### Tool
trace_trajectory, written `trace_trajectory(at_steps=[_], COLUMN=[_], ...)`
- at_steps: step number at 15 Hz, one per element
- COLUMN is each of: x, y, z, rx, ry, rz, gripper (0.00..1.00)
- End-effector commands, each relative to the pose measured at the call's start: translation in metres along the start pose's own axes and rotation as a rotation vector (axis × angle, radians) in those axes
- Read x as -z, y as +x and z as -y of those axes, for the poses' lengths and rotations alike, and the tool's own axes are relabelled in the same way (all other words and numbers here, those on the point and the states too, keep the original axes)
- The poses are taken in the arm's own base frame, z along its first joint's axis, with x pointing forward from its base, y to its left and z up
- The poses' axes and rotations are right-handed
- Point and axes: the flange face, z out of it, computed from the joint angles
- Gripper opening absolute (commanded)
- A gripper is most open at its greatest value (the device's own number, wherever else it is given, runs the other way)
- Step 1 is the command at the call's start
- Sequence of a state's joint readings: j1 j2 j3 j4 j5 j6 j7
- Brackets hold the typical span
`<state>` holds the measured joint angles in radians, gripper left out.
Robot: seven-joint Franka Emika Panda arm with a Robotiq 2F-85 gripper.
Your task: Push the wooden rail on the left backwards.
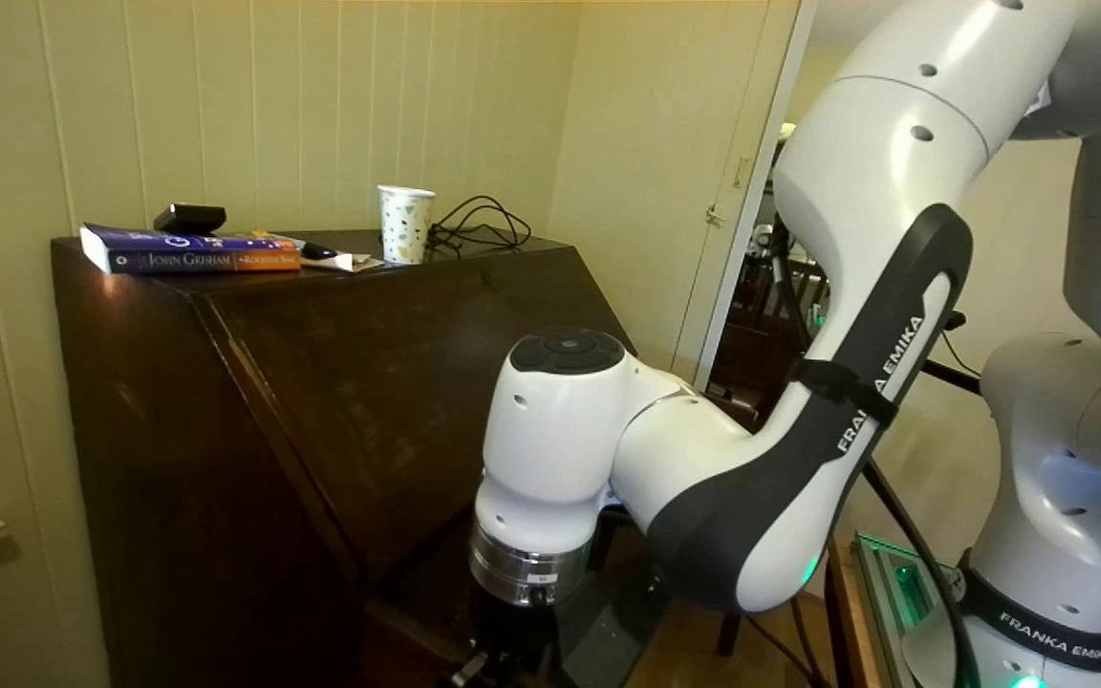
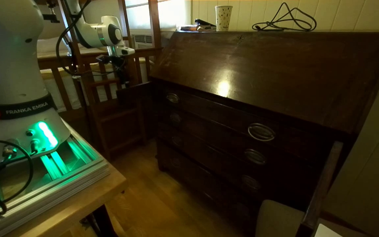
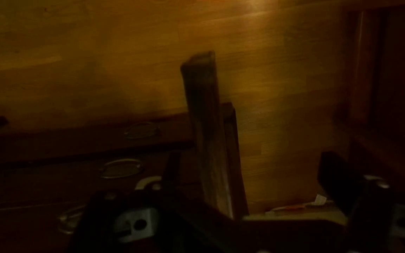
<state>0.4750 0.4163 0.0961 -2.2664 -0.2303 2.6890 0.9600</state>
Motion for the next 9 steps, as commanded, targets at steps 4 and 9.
trace_trajectory(at_steps=[4,9], x=[-0.006,-0.013], y=[-0.054,-0.055], z=[-0.022,-0.011], rx=[0.019,0.028], ry=[-0.035,0.008], rz=[0.047,0.014], gripper=[1.00,1.00])
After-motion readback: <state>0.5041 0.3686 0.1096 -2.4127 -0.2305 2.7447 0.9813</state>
